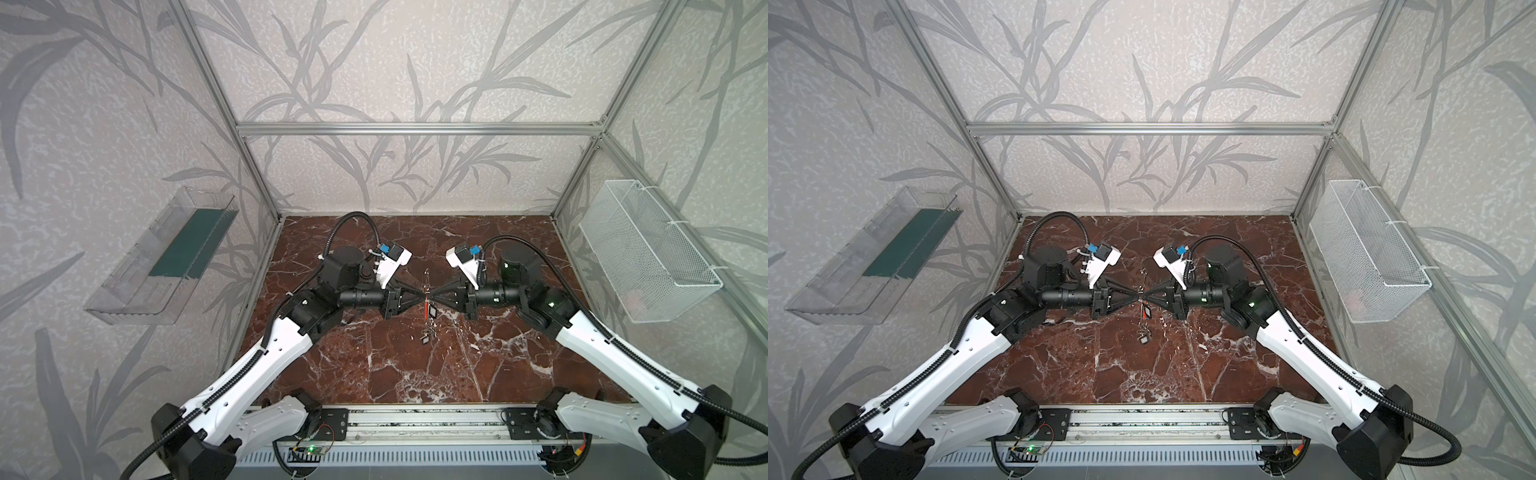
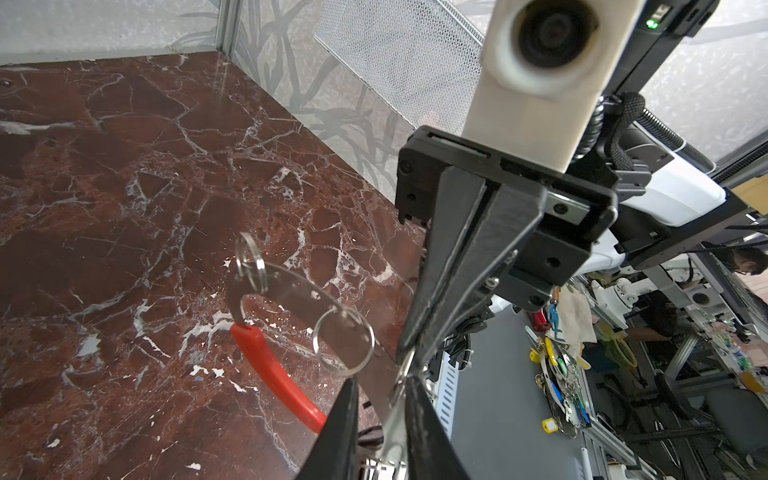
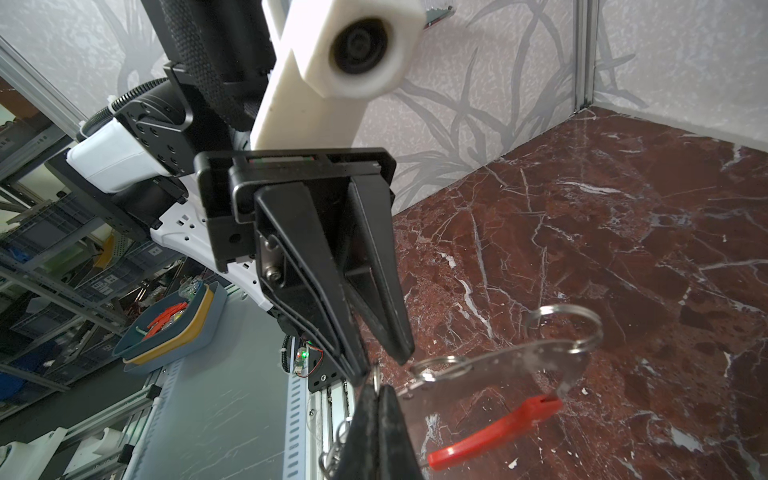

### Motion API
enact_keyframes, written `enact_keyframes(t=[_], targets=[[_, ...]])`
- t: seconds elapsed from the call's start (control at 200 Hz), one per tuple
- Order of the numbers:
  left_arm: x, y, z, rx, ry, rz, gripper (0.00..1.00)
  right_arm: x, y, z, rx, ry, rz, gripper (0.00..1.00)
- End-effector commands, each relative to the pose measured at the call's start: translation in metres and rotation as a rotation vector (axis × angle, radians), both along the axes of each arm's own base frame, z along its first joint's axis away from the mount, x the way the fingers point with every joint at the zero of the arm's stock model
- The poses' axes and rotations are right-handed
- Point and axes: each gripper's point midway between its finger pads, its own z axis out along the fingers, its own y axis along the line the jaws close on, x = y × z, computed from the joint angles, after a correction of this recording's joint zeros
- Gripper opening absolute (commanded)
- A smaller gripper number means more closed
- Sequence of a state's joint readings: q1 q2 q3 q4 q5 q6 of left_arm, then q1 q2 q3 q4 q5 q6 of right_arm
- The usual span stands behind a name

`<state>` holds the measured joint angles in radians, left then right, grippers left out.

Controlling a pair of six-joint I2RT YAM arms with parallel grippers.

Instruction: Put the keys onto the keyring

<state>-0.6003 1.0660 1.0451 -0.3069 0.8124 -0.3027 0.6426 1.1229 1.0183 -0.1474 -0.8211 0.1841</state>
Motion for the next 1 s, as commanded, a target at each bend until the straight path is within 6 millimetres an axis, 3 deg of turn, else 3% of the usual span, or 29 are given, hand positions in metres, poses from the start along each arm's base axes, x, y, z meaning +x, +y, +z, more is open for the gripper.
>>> enact_keyframes(t=[0.0, 0.335, 0.535, 0.61, 0.825, 0.93, 0.995], targets=[[-0.007, -0.001, 0.019, -0.037, -0.048, -0.041, 0.22, -0.007, 0.003, 0.021, 0.038, -0.053, 0.045, 0.00], [-0.010, -0.006, 0.019, -0.059, -0.014, -0.081, 0.17, -0.010, 0.005, 0.024, 0.050, -0.055, 0.062, 0.00], [-0.011, -0.009, 0.021, -0.079, -0.011, -0.090, 0.08, -0.011, 0.005, 0.026, 0.054, -0.055, 0.066, 0.00], [-0.010, -0.009, 0.022, -0.084, -0.016, -0.089, 0.00, -0.011, 0.006, 0.025, 0.054, -0.053, 0.068, 0.00], [-0.003, -0.006, 0.024, -0.100, -0.063, -0.030, 0.00, -0.006, 0.004, 0.026, 0.049, -0.064, 0.030, 0.00], [0.004, -0.003, 0.031, -0.129, -0.113, 0.019, 0.00, 0.000, 0.002, 0.026, 0.045, -0.072, -0.009, 0.05], [0.008, -0.002, 0.037, -0.145, -0.144, 0.046, 0.00, 0.006, -0.002, 0.028, 0.045, -0.073, -0.054, 0.20]])
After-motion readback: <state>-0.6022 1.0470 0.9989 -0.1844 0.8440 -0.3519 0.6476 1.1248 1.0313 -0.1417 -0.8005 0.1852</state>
